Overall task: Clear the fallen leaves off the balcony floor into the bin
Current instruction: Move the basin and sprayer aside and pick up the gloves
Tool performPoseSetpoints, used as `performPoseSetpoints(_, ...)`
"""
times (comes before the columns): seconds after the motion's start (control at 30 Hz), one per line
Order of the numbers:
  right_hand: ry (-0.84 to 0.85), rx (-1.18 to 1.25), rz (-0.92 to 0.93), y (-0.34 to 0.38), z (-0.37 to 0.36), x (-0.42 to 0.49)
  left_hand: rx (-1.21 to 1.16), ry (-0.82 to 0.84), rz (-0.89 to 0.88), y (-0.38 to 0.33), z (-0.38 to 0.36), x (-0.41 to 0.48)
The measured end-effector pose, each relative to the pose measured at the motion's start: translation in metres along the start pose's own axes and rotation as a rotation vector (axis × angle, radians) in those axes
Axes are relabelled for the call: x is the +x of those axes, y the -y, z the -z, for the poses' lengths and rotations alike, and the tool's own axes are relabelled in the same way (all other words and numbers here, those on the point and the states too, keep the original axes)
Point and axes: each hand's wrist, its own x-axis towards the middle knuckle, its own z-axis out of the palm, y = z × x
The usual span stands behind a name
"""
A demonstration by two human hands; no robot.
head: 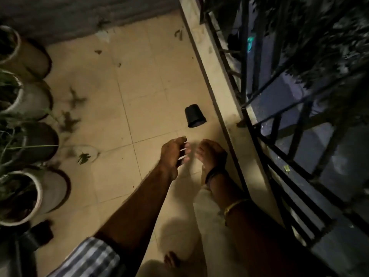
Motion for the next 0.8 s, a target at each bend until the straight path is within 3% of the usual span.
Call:
performPoseSetpoints(0.1,0.033,0.065,-0.058,0.018,-0.029,0.050,-0.037,-0.043,0.059,-0.026,-0.009,0.055)
performPoseSetpoints(0.27,0.068,0.253,-0.354,0.039,-0.068,0.145,-0.107,-0.078,0.114,-0.048,-0.005,0.144)
performPoseSetpoints(0.57,-0.088,0.287,-0.488,-0.018,-0.128,0.297,-0.121,-0.095,0.182,-0.046,0.030,0.287)
performPoseSetpoints(0.8,-0.075,0.471,-0.499,-0.036,-0.155,0.337,-0.144,-0.130,0.208,-0.047,0.056,0.314)
